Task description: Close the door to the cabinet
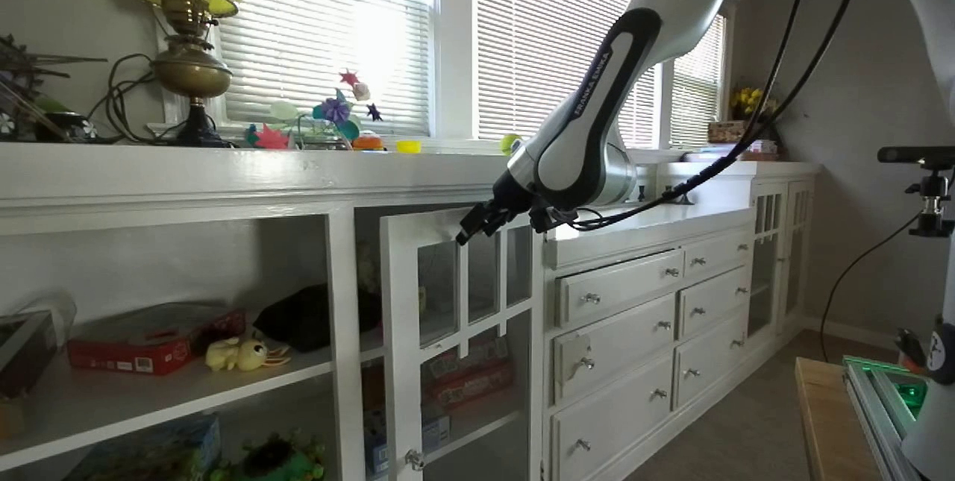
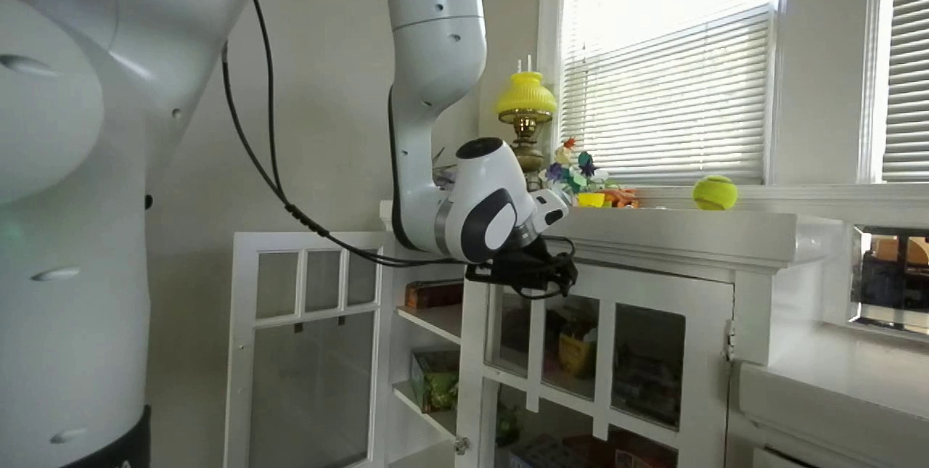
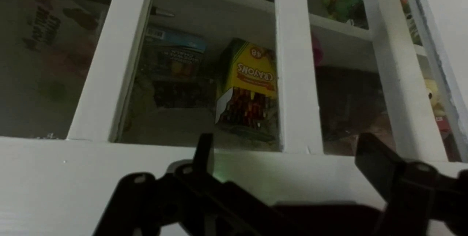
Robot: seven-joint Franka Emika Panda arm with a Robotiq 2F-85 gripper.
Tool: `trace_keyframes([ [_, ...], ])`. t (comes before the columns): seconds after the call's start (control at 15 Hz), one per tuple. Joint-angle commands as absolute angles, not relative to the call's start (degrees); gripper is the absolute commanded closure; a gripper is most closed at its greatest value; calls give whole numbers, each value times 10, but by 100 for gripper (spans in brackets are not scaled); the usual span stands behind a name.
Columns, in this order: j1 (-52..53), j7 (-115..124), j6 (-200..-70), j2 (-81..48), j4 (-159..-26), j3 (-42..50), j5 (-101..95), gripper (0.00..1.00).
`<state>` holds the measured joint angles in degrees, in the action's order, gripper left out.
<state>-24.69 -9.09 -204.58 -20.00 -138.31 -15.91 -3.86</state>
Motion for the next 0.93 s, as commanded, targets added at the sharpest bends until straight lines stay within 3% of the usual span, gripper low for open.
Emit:
trace_keyframes([
  [0.0, -283, -71, -2059, -222, -1353, -182, -68, 0],
  [0.87, -312, -79, -2062, -274, -1275, -196, -52, 0],
])
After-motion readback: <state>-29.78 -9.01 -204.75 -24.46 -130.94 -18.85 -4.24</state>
